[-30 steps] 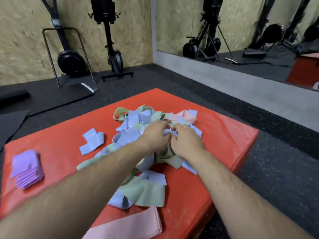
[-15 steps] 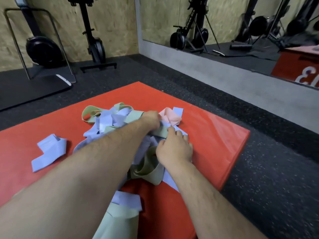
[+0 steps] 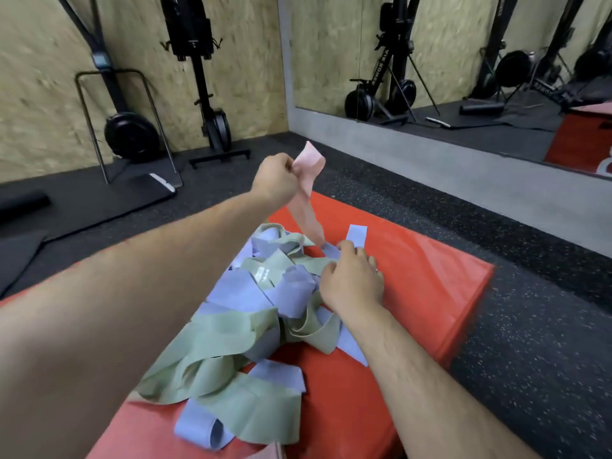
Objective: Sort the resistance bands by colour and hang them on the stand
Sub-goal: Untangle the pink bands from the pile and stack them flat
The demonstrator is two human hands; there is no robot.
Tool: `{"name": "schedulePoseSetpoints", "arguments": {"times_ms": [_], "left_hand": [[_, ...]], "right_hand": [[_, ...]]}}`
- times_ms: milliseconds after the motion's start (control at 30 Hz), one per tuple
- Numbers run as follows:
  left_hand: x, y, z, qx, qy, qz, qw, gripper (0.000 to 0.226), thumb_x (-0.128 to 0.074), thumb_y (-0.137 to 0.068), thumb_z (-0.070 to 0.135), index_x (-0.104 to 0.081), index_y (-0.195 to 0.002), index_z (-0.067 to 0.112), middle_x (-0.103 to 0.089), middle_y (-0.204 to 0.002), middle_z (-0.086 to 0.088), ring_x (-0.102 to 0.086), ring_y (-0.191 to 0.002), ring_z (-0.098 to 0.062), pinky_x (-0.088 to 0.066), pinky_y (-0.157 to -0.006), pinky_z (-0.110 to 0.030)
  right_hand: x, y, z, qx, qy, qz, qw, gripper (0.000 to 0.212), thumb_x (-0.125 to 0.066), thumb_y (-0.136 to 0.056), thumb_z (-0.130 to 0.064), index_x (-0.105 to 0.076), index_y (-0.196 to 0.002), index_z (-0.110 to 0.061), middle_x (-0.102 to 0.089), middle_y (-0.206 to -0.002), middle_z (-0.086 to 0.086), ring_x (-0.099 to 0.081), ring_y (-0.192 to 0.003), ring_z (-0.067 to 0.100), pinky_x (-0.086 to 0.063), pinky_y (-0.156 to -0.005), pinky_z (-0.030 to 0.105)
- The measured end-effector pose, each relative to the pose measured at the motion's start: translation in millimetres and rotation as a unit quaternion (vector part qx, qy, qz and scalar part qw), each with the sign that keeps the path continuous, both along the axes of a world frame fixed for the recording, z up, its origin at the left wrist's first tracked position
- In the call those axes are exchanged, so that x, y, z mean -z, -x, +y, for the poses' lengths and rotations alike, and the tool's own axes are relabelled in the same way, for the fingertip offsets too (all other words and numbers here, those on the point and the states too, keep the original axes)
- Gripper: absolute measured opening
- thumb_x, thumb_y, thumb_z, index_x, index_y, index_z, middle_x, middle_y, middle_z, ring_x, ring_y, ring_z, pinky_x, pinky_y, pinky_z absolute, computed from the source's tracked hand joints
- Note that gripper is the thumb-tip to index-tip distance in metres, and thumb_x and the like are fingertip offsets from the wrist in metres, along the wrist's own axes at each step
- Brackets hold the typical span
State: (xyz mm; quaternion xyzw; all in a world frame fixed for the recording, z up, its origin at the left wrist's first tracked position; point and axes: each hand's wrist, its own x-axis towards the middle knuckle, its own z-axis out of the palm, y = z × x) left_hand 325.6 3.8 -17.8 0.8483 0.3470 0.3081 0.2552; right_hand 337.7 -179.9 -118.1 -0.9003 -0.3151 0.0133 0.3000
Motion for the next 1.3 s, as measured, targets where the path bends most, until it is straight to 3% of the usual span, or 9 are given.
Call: {"name": "schedulePoseSetpoints", "arguments": {"times_ms": [200, 400, 500, 567, 633, 967, 1100, 1200, 1300], "left_hand": [[-90.3, 57.8, -15.4, 0.018, -0.013, -0.104, 0.994, 0.025, -0.052, -0.100, 0.020, -0.060, -0.095, -0.003, -0.071, -0.086, -0.022, -0.063, -0.068, -0.022, -0.057, -0.074, -0.045], [-105.1, 134.1, -72.3, 0.051, -0.056, -0.089, 0.993, 0.019, -0.056, -0.099, 0.020, -0.062, -0.083, 0.011, -0.064, -0.064, -0.007, -0.058, -0.055, -0.019, -0.056, -0.059, -0.040], [-86.8, 175.1, -100.1, 0.053, -0.059, -0.079, 0.994, 0.015, -0.060, -0.098, 0.020, -0.065, -0.087, 0.011, -0.064, -0.062, -0.005, -0.055, -0.052, -0.017, -0.052, -0.054, -0.038], [-72.9, 202.0, -113.7, 0.047, -0.049, -0.084, 0.994, 0.013, -0.063, -0.096, 0.021, -0.066, -0.086, 0.014, -0.065, -0.064, 0.000, -0.056, -0.050, -0.011, -0.049, -0.054, -0.035], [-58.7, 231.7, -125.8, 0.047, -0.027, -0.094, 0.994, 0.010, -0.067, -0.094, 0.024, -0.067, -0.087, 0.016, -0.068, -0.070, 0.003, -0.056, -0.050, -0.004, -0.046, -0.054, -0.026], [-14.2, 322.7, -150.2, 0.046, 0.067, -0.284, 0.955, 0.033, -0.068, -0.094, 0.024, -0.060, -0.127, 0.026, -0.063, -0.101, 0.002, -0.057, -0.068, -0.011, -0.047, -0.059, -0.020], [-10.0, 337.6, -137.6, 0.031, 0.040, -0.278, 0.959, 0.010, -0.071, -0.092, 0.028, -0.070, -0.101, 0.023, -0.068, -0.091, -0.004, -0.053, -0.070, -0.018, -0.048, -0.061, -0.032], [-5.8, 345.9, -124.2, -0.011, 0.035, -0.281, 0.959, 0.004, -0.072, -0.089, 0.022, -0.069, -0.088, 0.021, -0.068, -0.083, -0.006, -0.053, -0.069, -0.011, -0.047, -0.064, -0.030], [-3.7, 354.2, -115.0, -0.030, 0.035, -0.285, 0.957, 0.011, -0.075, -0.087, 0.022, -0.067, -0.086, 0.014, -0.065, -0.081, -0.004, -0.050, -0.068, -0.007, -0.042, -0.062, -0.019]], "right_hand": [[-34.8, 16.0, 2.9, -0.048, -0.154, -0.018, 0.987, 0.041, -0.049, -0.096, -0.019, -0.051, -0.137, -0.019, -0.056, -0.136, 0.003, -0.048, -0.126, 0.031, -0.042, -0.101, 0.045], [-88.9, 56.0, 1.4, -0.170, -0.375, 0.101, 0.906, 0.037, -0.052, -0.101, -0.029, -0.053, -0.138, -0.025, -0.059, -0.135, -0.007, -0.055, -0.123, 0.009, -0.044, -0.103, 0.029], [-113.6, 90.8, -8.6, -0.236, -0.449, 0.194, 0.840, 0.019, -0.059, -0.099, -0.034, -0.063, -0.117, -0.031, -0.068, -0.117, -0.013, -0.061, -0.109, 0.000, -0.047, -0.091, 0.021], [-122.1, 115.3, -16.6, -0.244, -0.490, 0.186, 0.816, 0.004, -0.062, -0.097, -0.031, -0.063, -0.096, -0.027, -0.069, -0.095, -0.009, -0.064, -0.092, 0.002, -0.051, -0.082, 0.027], [-124.3, 142.5, -24.0, -0.233, -0.515, 0.175, 0.806, 0.010, -0.059, -0.100, -0.022, -0.063, -0.091, -0.021, -0.064, -0.082, -0.009, -0.060, -0.075, -0.004, -0.046, -0.071, 0.017], [-112.8, 199.6, -27.3, -0.353, -0.375, 0.251, 0.819, 0.025, -0.049, -0.104, -0.019, -0.073, -0.106, -0.012, -0.077, -0.100, 0.002, -0.071, -0.098, 0.018, -0.056, -0.086, 0.033], [-106.3, 217.8, -18.0, -0.405, -0.357, 0.294, 0.789, 0.028, -0.045, -0.105, -0.010, -0.070, -0.111, 0.000, -0.076, -0.106, 0.006, -0.072, -0.100, 0.016, -0.053, -0.079, 0.021], [-96.8, 224.8, -6.6, -0.416, -0.357, 0.311, 0.777, 0.023, -0.057, -0.100, -0.012, -0.061, -0.116, 0.003, -0.075, -0.113, 0.006, -0.069, -0.109, 0.021, -0.056, -0.087, 0.032], [-86.3, 229.8, 6.8, -0.390, -0.333, 0.274, 0.813, 0.021, -0.068, -0.092, -0.009, -0.063, -0.112, -0.004, -0.073, -0.109, 0.015, -0.069, -0.101, 0.020, -0.057, -0.091, 0.041]]}}
